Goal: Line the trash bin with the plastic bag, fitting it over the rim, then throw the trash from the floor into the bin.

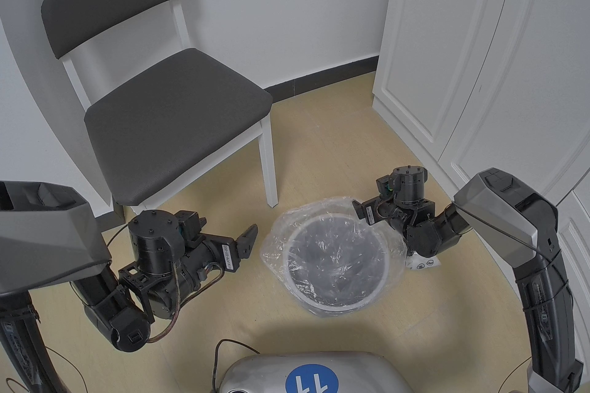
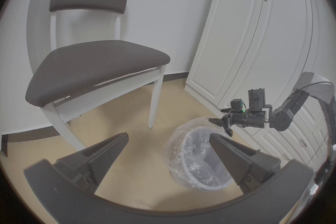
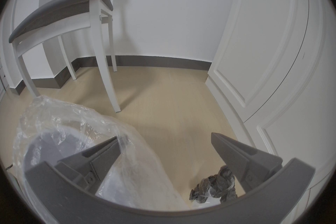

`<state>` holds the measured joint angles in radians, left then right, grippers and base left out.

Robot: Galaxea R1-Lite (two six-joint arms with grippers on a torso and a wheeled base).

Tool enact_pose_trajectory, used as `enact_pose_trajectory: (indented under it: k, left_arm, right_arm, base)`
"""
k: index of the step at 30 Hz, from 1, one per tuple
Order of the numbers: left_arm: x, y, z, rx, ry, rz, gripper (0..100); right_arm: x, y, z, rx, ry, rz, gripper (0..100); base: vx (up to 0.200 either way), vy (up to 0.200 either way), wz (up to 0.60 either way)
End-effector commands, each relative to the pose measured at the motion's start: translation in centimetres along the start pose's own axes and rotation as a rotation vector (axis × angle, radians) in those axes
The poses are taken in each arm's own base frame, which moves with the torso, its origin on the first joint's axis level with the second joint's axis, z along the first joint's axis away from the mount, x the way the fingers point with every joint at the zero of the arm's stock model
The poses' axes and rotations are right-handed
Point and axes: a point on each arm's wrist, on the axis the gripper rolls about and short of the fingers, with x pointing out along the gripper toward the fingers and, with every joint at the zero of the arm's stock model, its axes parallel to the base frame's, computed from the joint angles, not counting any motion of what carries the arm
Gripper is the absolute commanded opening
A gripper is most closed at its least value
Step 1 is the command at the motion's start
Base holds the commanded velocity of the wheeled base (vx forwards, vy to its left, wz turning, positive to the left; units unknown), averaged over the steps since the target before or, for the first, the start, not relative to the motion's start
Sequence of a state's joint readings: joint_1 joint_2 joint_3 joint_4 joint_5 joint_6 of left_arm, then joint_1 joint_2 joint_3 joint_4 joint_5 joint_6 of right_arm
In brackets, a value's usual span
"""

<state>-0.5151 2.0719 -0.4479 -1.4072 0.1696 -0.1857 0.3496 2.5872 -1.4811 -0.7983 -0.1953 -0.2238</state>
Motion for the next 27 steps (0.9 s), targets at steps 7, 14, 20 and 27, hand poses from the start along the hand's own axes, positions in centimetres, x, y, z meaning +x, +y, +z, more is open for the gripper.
enact_pose_trajectory:
  k: [7, 14, 20, 27]
  left_arm:
    - [3.9, -3.5, -2.8, 0.167, 0.075, -0.088, 100]
    - [6.8, -5.3, -2.2, 0.211, 0.21, -0.092, 100]
    - [10.0, -5.6, -2.7, 0.219, 0.243, -0.064, 100]
    - [12.6, -4.7, -3.1, 0.217, 0.283, -0.025, 100]
  right_arm:
    - [-3.2, -0.5, 0.9, 0.114, 0.024, 0.067, 100]
    - [-3.4, -0.7, 2.0, 0.243, -0.062, 0.065, 100]
    - [-3.8, -0.6, 0.8, 0.27, -0.044, 0.08, 100]
    - [-3.2, -0.5, 0.7, 0.315, -0.055, 0.091, 100]
  base:
    - [0.0, 0.0, 0.0]
    - [0.0, 0.0, 0.0]
    - [0.0, 0.0, 0.0]
    - [0.0, 0.0, 0.0]
